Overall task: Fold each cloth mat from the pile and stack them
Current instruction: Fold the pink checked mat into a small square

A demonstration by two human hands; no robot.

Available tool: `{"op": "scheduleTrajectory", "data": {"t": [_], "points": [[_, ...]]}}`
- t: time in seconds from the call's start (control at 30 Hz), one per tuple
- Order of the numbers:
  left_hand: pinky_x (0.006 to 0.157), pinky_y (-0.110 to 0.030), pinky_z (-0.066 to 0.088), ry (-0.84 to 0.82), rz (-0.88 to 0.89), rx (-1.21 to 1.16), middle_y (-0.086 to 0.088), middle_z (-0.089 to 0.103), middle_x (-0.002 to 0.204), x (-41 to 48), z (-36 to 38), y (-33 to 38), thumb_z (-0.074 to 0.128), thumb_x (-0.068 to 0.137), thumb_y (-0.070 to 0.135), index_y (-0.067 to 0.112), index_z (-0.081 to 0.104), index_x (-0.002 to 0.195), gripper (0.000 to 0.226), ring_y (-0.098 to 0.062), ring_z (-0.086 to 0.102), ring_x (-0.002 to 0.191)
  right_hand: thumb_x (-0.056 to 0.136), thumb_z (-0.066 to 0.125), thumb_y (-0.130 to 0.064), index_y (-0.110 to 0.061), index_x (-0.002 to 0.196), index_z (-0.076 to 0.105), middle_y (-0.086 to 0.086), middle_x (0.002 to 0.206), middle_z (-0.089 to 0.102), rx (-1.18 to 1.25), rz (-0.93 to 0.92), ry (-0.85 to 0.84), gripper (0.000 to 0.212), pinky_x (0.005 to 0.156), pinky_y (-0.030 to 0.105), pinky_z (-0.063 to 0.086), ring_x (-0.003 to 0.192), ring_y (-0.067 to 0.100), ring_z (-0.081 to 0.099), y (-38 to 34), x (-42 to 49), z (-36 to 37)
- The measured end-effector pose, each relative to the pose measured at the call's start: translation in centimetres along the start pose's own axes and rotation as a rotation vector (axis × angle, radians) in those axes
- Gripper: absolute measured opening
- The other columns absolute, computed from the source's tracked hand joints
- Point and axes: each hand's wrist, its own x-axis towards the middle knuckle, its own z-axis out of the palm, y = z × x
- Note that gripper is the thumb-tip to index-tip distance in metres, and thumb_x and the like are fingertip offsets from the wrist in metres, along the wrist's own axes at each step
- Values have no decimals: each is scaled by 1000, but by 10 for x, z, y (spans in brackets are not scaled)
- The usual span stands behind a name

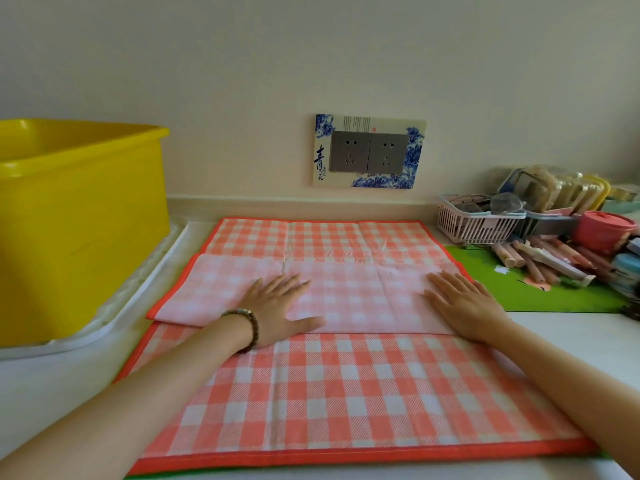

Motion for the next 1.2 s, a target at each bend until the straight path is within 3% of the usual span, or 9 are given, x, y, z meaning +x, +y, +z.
{"op": "scheduleTrajectory", "data": {"t": [0.13, 0.27, 0.4, 0.47, 0.6, 0.8, 0.97, 1.07, 1.2], "points": [[117, -45, -6, -3, -19, 0, 12, -12, 156, 1, 0, 1, 2, 72, 82, 35, -4, 149, 90, -11, -11, 144, 99, 22, -48, -30, 150, 10, -3, 159, 3, 120, 2, -16, 55, 117, 39, -1, 147, 15, 4, -20, 0, -13], [117, -43, -7, -15, -37, 26, 11, -12, 157, 3, 1, 1, 9, 91, 64, 35, -5, 149, 66, -10, -12, 144, 101, 27, -42, -25, 150, 16, -1, 159, 8, 233, -204, 51, 53, 117, 39, 2, 146, 14, 7, -84, -6, -15], [117, -42, -8, -10, -39, 23, 11, -11, 157, 3, 1, 1, 10, 93, 61, 35, -4, 149, 63, -10, -12, 144, 103, 20, -33, -27, 151, 12, -1, 160, 3, 230, -346, 1, 49, 117, 39, -2, 147, 18, 0, -137, -12, -1], [117, -42, -8, -6, -41, 22, 11, -11, 157, 3, 2, 1, 11, 94, 60, 34, -3, 149, 63, -10, -12, 144, 102, 17, -39, -29, 151, 10, -2, 160, 2, 214, -358, -10, 51, 117, 38, -4, 147, 17, -1, -145, -14, 9], [117, -43, -6, 0, -39, 28, 11, -10, 157, 3, 3, 0, 13, 93, 62, 34, -1, 149, 64, -10, -10, 145, 99, 14, -52, -33, 150, 11, -7, 159, 2, 189, -366, -10, 56, 117, 36, -4, 147, 14, -2, -144, -13, 17], [117, -42, -6, 17, 35, 0, 14, -7, 157, -10, -2, -15, 19, 96, 56, 43, 4, 147, 55, -8, -10, 144, 98, 13, -53, -37, 150, 8, -11, 159, 1, 166, -368, -11, 54, 117, 33, -4, 146, 11, -2, -142, -12, 17], [116, -39, -6, 13, -24, 11, 14, -6, 157, -30, -3, -51, 19, 95, 58, 46, 4, 146, 54, -11, -9, 145, 98, 12, -53, -38, 149, 6, -12, 159, -1, 137, -382, -24, 54, 117, 33, -3, 146, 11, -3, -139, -11, 16], [115, -37, -6, 10, -99, 24, 14, -6, 157, -44, -5, -73, 6, 78, 76, 48, 3, 145, 72, -11, -9, 145, 98, 12, -54, -38, 149, 6, -12, 158, -1, 129, -380, -23, 54, 117, 33, -3, 146, 11, -2, -138, -13, 15], [117, -38, -4, 17, -98, -19, 13, -3, 157, -52, -7, -77, -2, 63, 78, 50, 5, 144, 86, -12, -6, 145, 98, 13, -53, -38, 149, 6, -11, 159, -1, 130, -370, -37, 54, 118, 33, -3, 146, 11, -3, -140, -16, 12]]}}
